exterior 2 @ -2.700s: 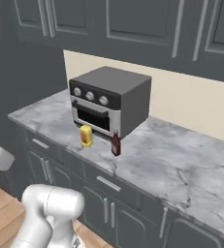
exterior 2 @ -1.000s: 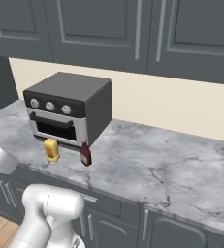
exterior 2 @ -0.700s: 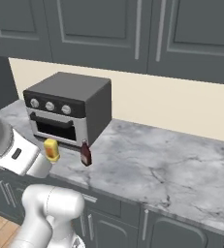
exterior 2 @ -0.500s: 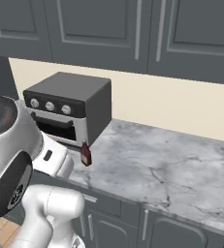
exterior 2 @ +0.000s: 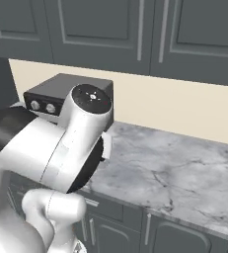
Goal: Place the ketchup and mustard from the counter to the top shelf of the fridge. If the existing items in the fridge are on the top shelf, move them to other shelves.
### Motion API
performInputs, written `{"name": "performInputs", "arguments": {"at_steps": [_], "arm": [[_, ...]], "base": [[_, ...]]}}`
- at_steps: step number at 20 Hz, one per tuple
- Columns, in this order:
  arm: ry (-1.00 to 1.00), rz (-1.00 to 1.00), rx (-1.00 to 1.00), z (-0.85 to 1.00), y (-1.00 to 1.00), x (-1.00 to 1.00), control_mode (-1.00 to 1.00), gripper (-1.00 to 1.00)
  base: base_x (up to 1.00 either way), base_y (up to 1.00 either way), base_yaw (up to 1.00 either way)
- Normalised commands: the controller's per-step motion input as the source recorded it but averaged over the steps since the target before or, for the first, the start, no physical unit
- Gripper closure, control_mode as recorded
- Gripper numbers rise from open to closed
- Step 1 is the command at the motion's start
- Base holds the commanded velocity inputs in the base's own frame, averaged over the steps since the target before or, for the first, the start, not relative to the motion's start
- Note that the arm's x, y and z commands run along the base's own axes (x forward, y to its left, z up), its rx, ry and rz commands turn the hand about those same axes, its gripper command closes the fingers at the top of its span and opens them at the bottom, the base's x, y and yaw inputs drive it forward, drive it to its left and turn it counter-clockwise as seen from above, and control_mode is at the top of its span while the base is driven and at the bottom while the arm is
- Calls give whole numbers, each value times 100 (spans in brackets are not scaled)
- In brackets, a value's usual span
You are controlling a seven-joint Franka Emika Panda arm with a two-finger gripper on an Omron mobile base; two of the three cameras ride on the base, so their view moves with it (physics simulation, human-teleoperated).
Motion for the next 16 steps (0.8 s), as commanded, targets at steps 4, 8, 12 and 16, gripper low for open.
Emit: {"name": "performInputs", "arguments": {"at_steps": [4, 8, 12, 16], "arm": [[0, 33, 0, -33, -1, 68, -100, -100], [-1, 32, 0, -53, 0, 71, -100, -100], [-9, 30, 2, -53, 0, 72, -100, -100], [-16, 25, 5, -44, 0, 66, -100, -100]], "base": [[0, 0, 0], [0, 0, 0], [0, 0, 0], [0, 0, 0]]}}
